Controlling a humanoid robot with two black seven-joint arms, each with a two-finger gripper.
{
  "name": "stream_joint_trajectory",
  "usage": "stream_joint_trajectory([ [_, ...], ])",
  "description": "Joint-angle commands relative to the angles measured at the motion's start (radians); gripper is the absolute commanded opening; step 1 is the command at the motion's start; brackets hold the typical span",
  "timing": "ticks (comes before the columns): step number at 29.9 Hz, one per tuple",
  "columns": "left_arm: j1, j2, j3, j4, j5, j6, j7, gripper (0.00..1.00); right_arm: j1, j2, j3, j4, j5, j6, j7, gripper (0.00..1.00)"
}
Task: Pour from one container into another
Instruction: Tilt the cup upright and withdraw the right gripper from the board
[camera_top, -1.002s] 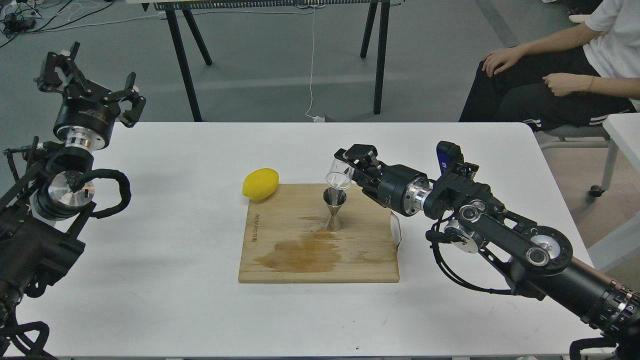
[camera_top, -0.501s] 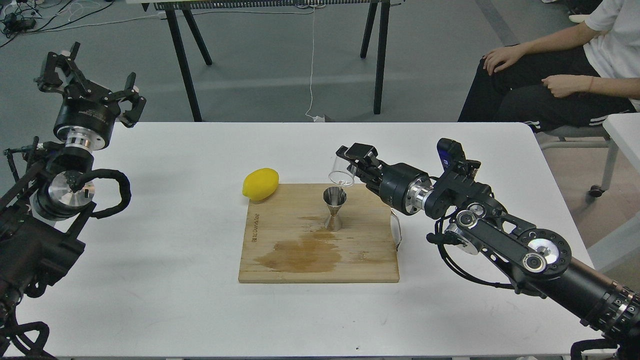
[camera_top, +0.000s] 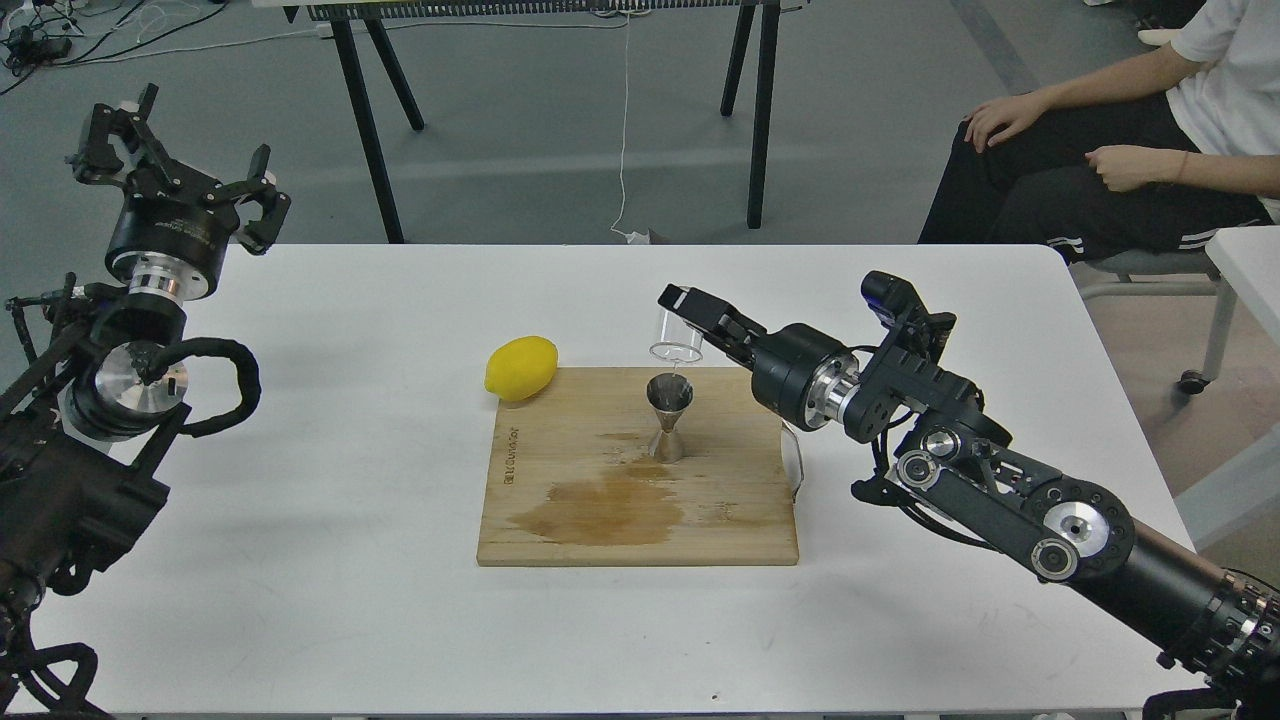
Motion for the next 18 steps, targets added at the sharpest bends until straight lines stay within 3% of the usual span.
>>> stream_joint_trajectory([
  [1, 0.0, 0.005, -0.001, -0.001, 0.0, 0.0, -0.001, 1.0, -0.01, -0.001, 0.001, 0.006, -0.054, -0.001, 0.014, 0.4],
  [8, 0.0, 0.005, -0.001, 0.0, -0.002, 0.0, 0.001, 1.0, -0.026, -0.001, 0.001, 0.006, -0.135, -0.004, 0.037, 0.4],
  [18, 0.0, 0.006, -0.002, 0.0, -0.002, 0.0, 0.001, 1.0, -0.036, 0.0, 0.024, 0.004, -0.019, -0.004, 0.019, 0.41],
])
